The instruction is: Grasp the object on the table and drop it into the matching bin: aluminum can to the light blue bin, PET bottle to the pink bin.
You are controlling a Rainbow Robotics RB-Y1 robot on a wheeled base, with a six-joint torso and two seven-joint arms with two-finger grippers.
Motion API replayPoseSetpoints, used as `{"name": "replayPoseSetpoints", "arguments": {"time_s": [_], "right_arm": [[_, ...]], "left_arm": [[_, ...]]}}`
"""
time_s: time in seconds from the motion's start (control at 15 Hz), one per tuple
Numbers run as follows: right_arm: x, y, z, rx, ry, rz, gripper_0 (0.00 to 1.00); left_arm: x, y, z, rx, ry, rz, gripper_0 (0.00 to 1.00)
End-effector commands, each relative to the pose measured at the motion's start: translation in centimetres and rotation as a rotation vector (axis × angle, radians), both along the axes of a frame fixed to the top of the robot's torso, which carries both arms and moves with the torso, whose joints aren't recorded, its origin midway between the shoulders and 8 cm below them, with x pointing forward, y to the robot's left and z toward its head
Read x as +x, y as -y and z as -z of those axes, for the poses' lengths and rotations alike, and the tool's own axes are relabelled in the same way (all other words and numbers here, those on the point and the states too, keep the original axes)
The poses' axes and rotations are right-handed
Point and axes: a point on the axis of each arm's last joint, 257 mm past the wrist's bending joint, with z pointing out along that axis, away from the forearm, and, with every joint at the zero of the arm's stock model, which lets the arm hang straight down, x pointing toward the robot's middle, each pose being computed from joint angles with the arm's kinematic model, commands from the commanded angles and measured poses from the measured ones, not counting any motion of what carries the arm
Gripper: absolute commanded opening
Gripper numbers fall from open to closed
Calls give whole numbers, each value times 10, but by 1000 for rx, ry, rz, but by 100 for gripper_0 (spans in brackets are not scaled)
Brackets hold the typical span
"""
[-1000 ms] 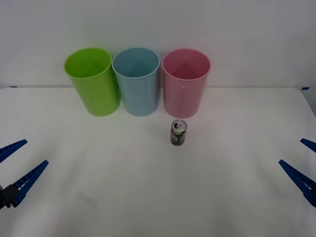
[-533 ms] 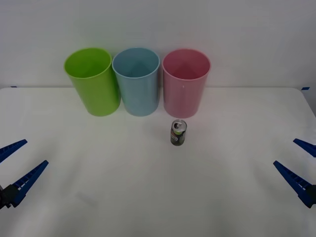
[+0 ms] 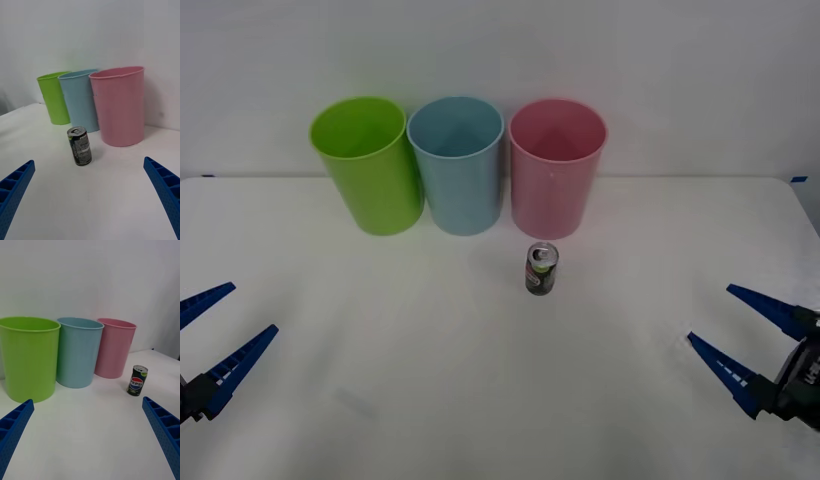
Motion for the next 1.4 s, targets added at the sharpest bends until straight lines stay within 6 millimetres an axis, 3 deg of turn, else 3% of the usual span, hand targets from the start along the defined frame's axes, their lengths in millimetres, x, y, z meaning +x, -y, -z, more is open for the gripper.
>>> {"name": "replayPoseSetpoints", "arguments": {"time_s": [0.07,0.67,1.07,1.4], "right_arm": [[12,-8,15,-63,51,-3,100],[51,-60,49,-140,75,-12,100],[93,-102,72,-155,57,-38,100],[114,-127,87,-162,28,-38,100]], "left_arm": [[0,0,0,0,0,0,100],[0,0,0,0,0,0,100],[0,0,0,0,0,0,100],[0,0,0,0,0,0,100]]}}
